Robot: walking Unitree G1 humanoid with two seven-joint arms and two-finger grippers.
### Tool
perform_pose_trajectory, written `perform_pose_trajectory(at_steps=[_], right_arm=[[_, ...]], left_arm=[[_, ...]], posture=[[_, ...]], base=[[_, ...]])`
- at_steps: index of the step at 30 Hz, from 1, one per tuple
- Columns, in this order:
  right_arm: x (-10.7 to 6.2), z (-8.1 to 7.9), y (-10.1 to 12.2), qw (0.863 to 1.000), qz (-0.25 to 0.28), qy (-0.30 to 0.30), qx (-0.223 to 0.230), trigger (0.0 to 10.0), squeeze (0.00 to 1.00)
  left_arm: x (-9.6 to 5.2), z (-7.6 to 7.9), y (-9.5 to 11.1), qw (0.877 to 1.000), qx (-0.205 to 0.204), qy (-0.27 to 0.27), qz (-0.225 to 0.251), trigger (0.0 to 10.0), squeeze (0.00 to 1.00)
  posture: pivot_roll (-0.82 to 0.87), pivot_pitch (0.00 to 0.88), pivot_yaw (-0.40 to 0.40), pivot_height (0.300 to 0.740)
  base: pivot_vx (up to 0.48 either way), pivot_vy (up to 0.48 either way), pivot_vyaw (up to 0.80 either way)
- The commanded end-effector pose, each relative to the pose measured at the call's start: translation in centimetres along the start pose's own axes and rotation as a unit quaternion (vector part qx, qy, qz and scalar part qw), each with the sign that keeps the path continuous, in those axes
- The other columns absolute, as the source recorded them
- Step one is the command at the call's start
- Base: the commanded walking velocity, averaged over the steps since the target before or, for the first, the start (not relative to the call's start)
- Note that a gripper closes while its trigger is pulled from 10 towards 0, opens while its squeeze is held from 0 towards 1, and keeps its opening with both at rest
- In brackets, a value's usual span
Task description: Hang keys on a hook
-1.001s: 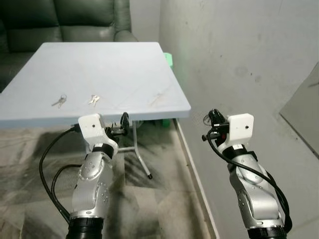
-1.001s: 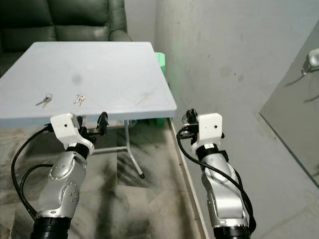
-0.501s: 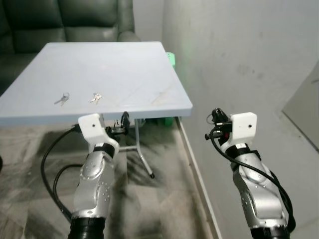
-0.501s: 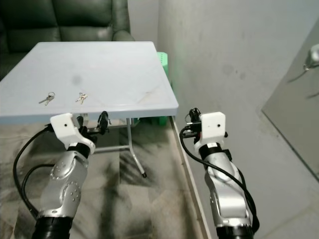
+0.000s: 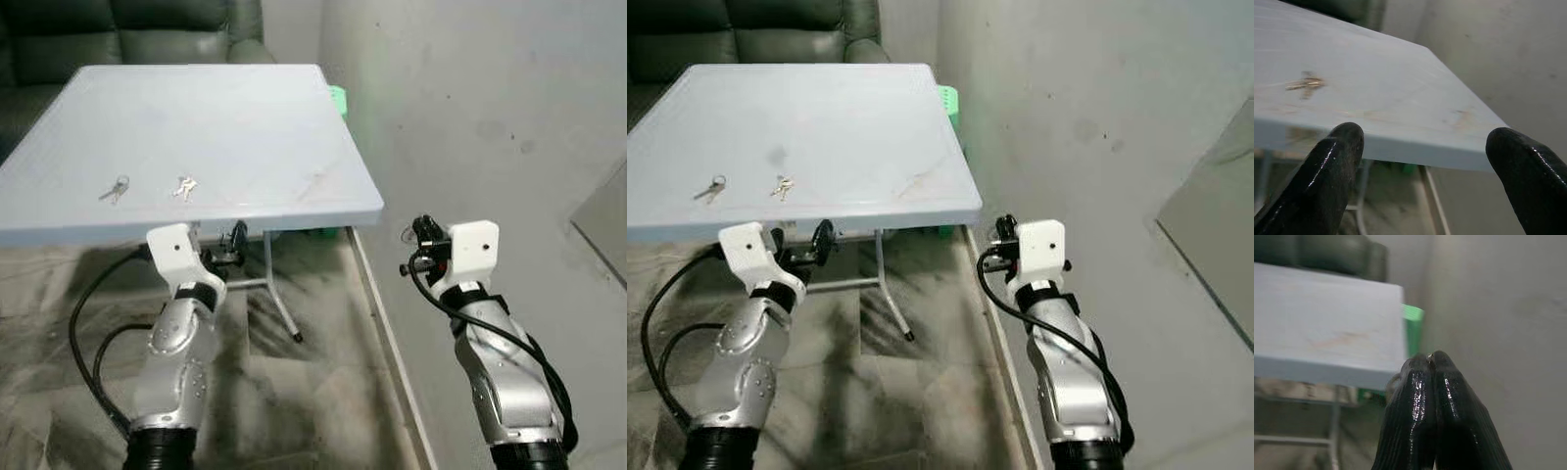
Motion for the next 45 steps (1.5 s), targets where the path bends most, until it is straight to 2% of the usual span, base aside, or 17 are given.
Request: perform_pose_trajectory(at_steps=[1,6,16,38,45], right_arm=[[0.3,1.0,0.2,1.0,0.002,-0.012,-0.004,10.0,0.0],[0.4,0.9,0.2,1.0,0.001,-0.009,-0.009,10.0,0.0],[0.3,0.6,0.2,1.0,-0.001,-0.012,-0.001,10.0,0.0],[0.4,0.2,0.2,1.0,-0.001,-0.005,-0.001,10.0,0.0],[0.4,0.1,0.2,1.0,-0.001,-0.002,-0.002,10.0,0.0]], left_arm=[[0.3,0.5,-0.1,1.0,0.018,-0.017,-0.01,10.0,0.0],[0.6,0.6,-0.1,0.999,0.024,-0.024,-0.015,10.0,0.0],[0.4,0.4,-0.1,1.0,-0.002,-0.003,-0.009,10.0,0.0],[0.4,-0.7,0.1,1.0,0.004,0.02,-0.011,10.0,0.0],[0.4,-1.2,-0.5,0.998,0.011,0.047,-0.028,10.0,0.0]], posture=[[0.0,0.08,-0.05,0.74],[0.0,0.083,-0.044,0.74],[0.01,0.084,-0.05,0.74],[0.02,0.078,-0.057,0.74],[0.02,0.069,-0.062,0.74]], base=[[0.0,0.0,-0.73],[0.0,0.0,-0.72],[0.0,0.0,-0.72],[0.0,0.429,-0.72],[0.0,0.0,-0.73]])
Point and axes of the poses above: a point about 5 cm out from each wrist's last joint towards the gripper, its own x axis pointing out of the wrist towards the gripper, its own y axis along the axis of the wrist's last joint, z = x × y, the point moved 6 cm from there along x, pointing out of the wrist towards the gripper, and after that the axes turned 12 degrees about -x, right-handed, at the moved point
